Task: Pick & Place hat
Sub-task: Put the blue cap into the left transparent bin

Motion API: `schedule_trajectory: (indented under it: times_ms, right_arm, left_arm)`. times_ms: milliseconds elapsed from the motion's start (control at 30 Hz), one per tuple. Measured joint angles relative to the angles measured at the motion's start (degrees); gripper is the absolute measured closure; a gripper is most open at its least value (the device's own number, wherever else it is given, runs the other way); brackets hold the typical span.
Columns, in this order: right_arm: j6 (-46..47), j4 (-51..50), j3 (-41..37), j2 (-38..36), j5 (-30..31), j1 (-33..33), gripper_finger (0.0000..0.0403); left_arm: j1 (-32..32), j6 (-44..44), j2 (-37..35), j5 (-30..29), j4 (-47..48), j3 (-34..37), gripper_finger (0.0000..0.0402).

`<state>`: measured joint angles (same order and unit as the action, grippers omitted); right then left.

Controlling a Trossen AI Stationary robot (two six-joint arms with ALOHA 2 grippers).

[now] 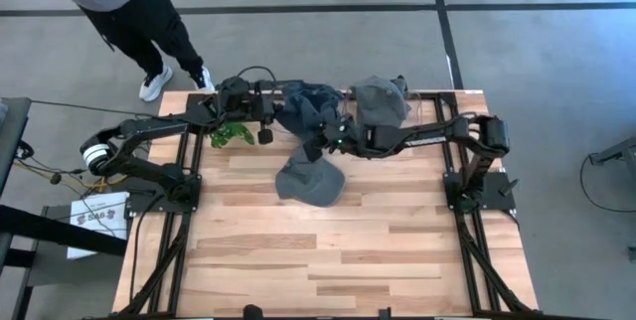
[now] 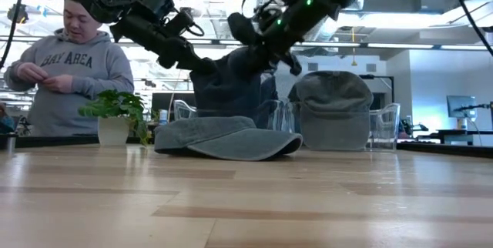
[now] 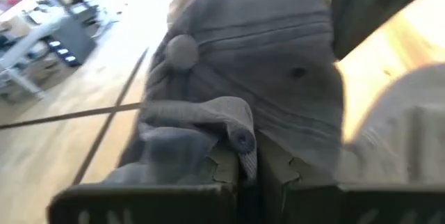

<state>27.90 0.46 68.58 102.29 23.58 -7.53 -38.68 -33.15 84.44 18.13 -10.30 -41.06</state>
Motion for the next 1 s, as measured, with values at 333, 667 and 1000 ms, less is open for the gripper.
schedule_trajectory:
  times_ms: [333, 667, 1000]
  right_arm:
    - [0.72, -3.03, -0.10, 0.56, 0.75, -4.98, 0.0403]
    - [1.59, -5.04, 0.45, -0.26, -2.17, -5.11, 0.0403]
    - [-1.38, -7.31, 2.19, -3.44, -1.06, -4.92, 0.0403]
  left_arm:
    - [0.11, 1.66, 0.00, -0.95, 0.37, 0.00, 0.0371]
    - [0.13, 2.31, 0.00, -2.15, 3.99, 0.00, 0.0385]
    - [0.11, 9.69, 0.00, -3.59, 3.55, 0.00, 0.0282]
